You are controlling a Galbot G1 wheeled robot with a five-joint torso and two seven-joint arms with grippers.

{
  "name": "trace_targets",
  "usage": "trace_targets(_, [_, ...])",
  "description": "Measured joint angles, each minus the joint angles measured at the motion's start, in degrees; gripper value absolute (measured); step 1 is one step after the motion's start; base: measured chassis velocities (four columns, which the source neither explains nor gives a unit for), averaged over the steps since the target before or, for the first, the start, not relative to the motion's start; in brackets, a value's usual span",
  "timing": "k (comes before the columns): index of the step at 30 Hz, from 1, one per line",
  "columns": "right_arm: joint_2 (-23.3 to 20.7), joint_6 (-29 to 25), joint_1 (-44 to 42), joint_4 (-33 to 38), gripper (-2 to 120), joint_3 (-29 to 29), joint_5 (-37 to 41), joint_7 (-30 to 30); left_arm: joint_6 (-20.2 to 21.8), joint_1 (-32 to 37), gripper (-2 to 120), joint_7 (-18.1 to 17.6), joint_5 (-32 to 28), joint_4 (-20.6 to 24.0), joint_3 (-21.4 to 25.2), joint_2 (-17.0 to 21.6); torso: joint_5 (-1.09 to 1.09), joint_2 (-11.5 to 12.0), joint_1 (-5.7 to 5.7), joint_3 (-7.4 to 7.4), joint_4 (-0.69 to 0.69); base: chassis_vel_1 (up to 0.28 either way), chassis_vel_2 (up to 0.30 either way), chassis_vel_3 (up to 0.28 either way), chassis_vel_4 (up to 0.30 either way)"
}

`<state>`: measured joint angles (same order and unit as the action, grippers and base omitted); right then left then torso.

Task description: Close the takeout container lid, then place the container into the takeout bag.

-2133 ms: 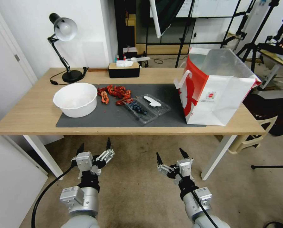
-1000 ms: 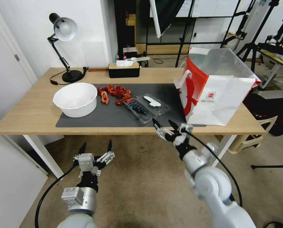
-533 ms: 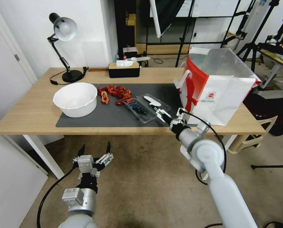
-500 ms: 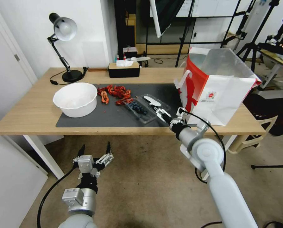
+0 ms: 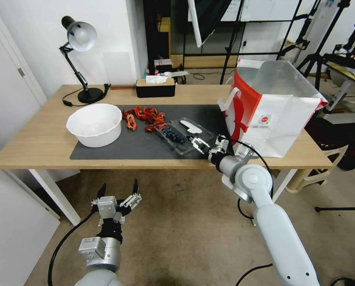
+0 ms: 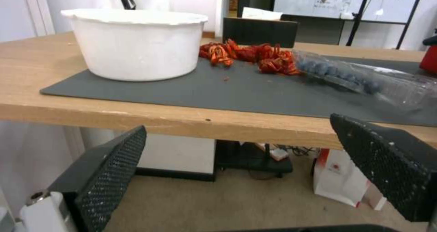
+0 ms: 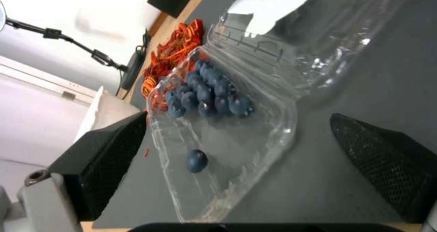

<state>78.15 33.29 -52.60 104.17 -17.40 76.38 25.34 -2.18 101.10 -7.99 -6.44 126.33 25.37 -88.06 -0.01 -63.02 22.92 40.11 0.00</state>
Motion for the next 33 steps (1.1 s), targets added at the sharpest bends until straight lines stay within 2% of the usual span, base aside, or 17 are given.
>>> trace_targets(16, [0.1,1.6,4.0,-3.8,100,1.8,1.6,0.8,-0.6,-0.1,100,-0.2,0.0,-0.8,0.1,-0.2,0.0,0.0,0.0,0.0,0.0,0.0,0.0,0.0,0.0])
trace_targets(33, [1.3,1.6,5.9,-4.9,100,4.4,0.3,-2.3,-1.8,-0.4,100,-0.4,-0.5,-1.8,0.5,0.0,0.0,0.0,0.0,-0.01,0.0,0.0,0.0,0.0,0.0])
